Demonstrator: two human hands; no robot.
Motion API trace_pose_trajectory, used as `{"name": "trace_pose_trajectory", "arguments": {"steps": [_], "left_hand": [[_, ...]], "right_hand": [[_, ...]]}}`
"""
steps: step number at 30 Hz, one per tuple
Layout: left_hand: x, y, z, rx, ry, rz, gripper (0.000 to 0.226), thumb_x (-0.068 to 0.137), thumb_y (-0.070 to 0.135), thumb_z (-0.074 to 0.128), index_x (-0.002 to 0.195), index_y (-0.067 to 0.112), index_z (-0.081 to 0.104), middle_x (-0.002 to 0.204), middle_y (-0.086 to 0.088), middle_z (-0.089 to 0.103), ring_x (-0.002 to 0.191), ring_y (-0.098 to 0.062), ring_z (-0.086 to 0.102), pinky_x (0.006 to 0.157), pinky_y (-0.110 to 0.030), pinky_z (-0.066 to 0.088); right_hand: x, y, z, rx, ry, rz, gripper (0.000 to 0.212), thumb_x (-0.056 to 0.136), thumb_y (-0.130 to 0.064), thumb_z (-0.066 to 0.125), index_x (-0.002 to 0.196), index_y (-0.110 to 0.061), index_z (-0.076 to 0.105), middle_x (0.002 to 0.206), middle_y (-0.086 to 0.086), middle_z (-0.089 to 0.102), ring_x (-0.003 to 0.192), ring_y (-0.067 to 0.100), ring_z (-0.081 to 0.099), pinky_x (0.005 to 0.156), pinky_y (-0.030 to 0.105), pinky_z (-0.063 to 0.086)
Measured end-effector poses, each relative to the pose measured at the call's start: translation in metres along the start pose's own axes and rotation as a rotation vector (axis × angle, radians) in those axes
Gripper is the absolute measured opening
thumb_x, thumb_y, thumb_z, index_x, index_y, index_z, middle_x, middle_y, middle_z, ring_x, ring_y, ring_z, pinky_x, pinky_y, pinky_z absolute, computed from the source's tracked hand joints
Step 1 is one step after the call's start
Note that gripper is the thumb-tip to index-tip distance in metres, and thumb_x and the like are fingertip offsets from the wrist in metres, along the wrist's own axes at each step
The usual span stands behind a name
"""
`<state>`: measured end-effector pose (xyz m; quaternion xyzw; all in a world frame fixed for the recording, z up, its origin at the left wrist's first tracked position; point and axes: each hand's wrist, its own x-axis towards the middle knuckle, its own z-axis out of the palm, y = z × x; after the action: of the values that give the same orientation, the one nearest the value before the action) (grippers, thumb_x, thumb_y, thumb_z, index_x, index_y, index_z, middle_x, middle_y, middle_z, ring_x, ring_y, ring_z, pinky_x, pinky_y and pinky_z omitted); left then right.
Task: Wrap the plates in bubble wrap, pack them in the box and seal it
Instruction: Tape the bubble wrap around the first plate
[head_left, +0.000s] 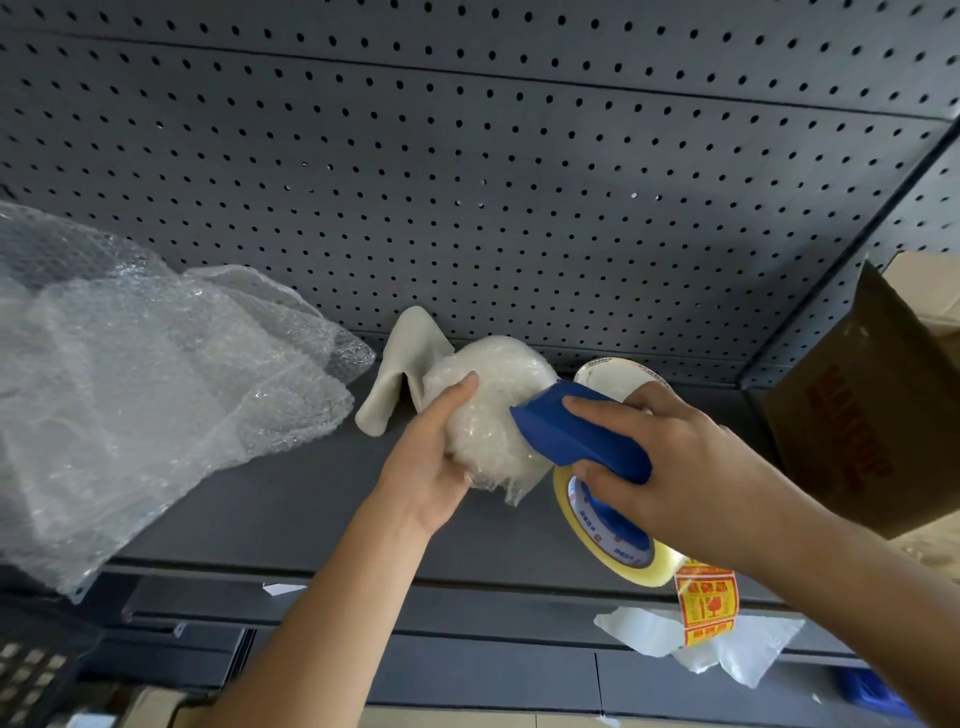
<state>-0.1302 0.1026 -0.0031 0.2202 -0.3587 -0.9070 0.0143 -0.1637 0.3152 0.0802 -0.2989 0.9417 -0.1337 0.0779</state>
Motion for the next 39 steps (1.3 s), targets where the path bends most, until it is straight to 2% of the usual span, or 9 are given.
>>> {"name": "trace_pose_trajectory", "arguments": {"steps": [3, 12, 20, 23, 27, 30, 33, 35, 39], "left_hand": [[-0.004, -0.012, -0.003, 0.045, -0.085, 0.004, 0.044, 0.094, 0.022, 0.067, 0.134, 0.004, 0.062, 0.132, -0.018, 0.068, 0.123, -0.028, 0.066, 0.103, -0.042, 0.054], [0.006, -0.013, 0.011, -0.094, 0.326, 0.186, 0.031, 0.091, 0.025, 0.075, 0.12, 0.013, 0.071, 0.111, -0.009, 0.078, 0.099, -0.025, 0.076, 0.087, -0.043, 0.061], [0.013, -0.003, 0.016, -0.173, 0.36, 0.138, 0.035, 0.086, 0.025, 0.08, 0.117, 0.012, 0.07, 0.108, -0.011, 0.078, 0.094, -0.029, 0.077, 0.081, -0.046, 0.063], [0.012, 0.005, 0.018, -0.225, 0.359, 0.135, 0.036, 0.088, 0.023, 0.078, 0.121, 0.013, 0.067, 0.117, -0.013, 0.074, 0.103, -0.034, 0.073, 0.09, -0.052, 0.059], [0.007, 0.018, 0.023, -0.254, 0.315, 0.135, 0.04, 0.093, 0.023, 0.072, 0.131, 0.014, 0.062, 0.124, -0.013, 0.07, 0.111, -0.034, 0.069, 0.099, -0.057, 0.054], [-0.001, 0.025, 0.032, -0.271, 0.279, 0.081, 0.03, 0.1, 0.018, 0.063, 0.128, 0.01, 0.061, 0.113, -0.014, 0.07, 0.106, -0.033, 0.066, 0.104, -0.057, 0.049], [-0.009, 0.029, 0.038, -0.294, 0.261, 0.028, 0.009, 0.101, 0.012, 0.061, 0.103, 0.008, 0.068, 0.107, -0.017, 0.073, 0.095, -0.036, 0.069, 0.098, -0.059, 0.052], [-0.016, 0.03, 0.041, -0.327, 0.246, -0.002, 0.007, 0.1, 0.009, 0.062, 0.1, 0.007, 0.069, 0.098, -0.019, 0.077, 0.09, -0.037, 0.072, 0.083, -0.056, 0.059], [-0.022, 0.018, 0.044, -0.376, 0.186, -0.045, 0.01, 0.101, 0.014, 0.06, 0.098, 0.008, 0.066, 0.069, -0.007, 0.074, 0.056, -0.02, 0.073, 0.05, -0.03, 0.061]], "right_hand": [[0.004, 0.001, -0.003, -0.038, -0.045, -0.015, 0.065, 0.083, -0.065, 0.043, 0.147, -0.053, 0.035, 0.123, -0.012, 0.044, 0.097, 0.014, 0.06, 0.088, 0.03, 0.053], [0.009, -0.009, -0.01, 0.004, -0.039, -0.05, 0.065, 0.087, -0.063, 0.049, 0.149, -0.054, 0.029, 0.124, -0.012, 0.041, 0.099, 0.012, 0.059, 0.085, 0.026, 0.053], [-0.009, -0.015, -0.013, -0.054, -0.003, -0.047, 0.073, 0.08, -0.071, 0.036, 0.15, -0.059, 0.018, 0.127, -0.017, 0.035, 0.1, 0.015, 0.061, 0.083, 0.029, 0.055], [-0.02, -0.017, -0.013, -0.122, 0.014, -0.063, 0.073, 0.08, -0.073, 0.029, 0.15, -0.058, 0.013, 0.131, -0.016, 0.032, 0.098, 0.017, 0.063, 0.081, 0.029, 0.056], [-0.037, -0.015, -0.004, -0.172, 0.119, -0.086, 0.067, 0.084, -0.072, 0.03, 0.148, -0.053, 0.027, 0.124, -0.01, 0.041, 0.073, 0.017, 0.063, 0.062, 0.026, 0.053], [-0.045, -0.009, 0.003, -0.175, 0.188, -0.122, 0.063, 0.084, -0.064, 0.051, 0.143, -0.042, 0.046, 0.113, -0.003, 0.052, 0.06, 0.008, 0.045, 0.052, 0.018, 0.042], [-0.054, -0.003, 0.013, -0.086, 0.172, -0.132, 0.067, 0.082, -0.058, 0.062, 0.145, -0.043, 0.043, 0.115, -0.006, 0.047, 0.064, 0.009, 0.053, 0.051, 0.01, 0.038], [-0.056, -0.001, 0.018, -0.01, 0.203, -0.142, 0.068, 0.081, -0.054, 0.065, 0.144, -0.043, 0.042, 0.12, -0.006, 0.045, 0.068, 0.015, 0.061, 0.047, 0.013, 0.046], [-0.044, 0.003, 0.022, 0.026, 0.386, -0.239, 0.069, 0.079, -0.037, 0.077, 0.142, -0.032, 0.048, 0.122, 0.005, 0.046, 0.068, 0.021, 0.059, 0.046, 0.03, 0.056]]}}
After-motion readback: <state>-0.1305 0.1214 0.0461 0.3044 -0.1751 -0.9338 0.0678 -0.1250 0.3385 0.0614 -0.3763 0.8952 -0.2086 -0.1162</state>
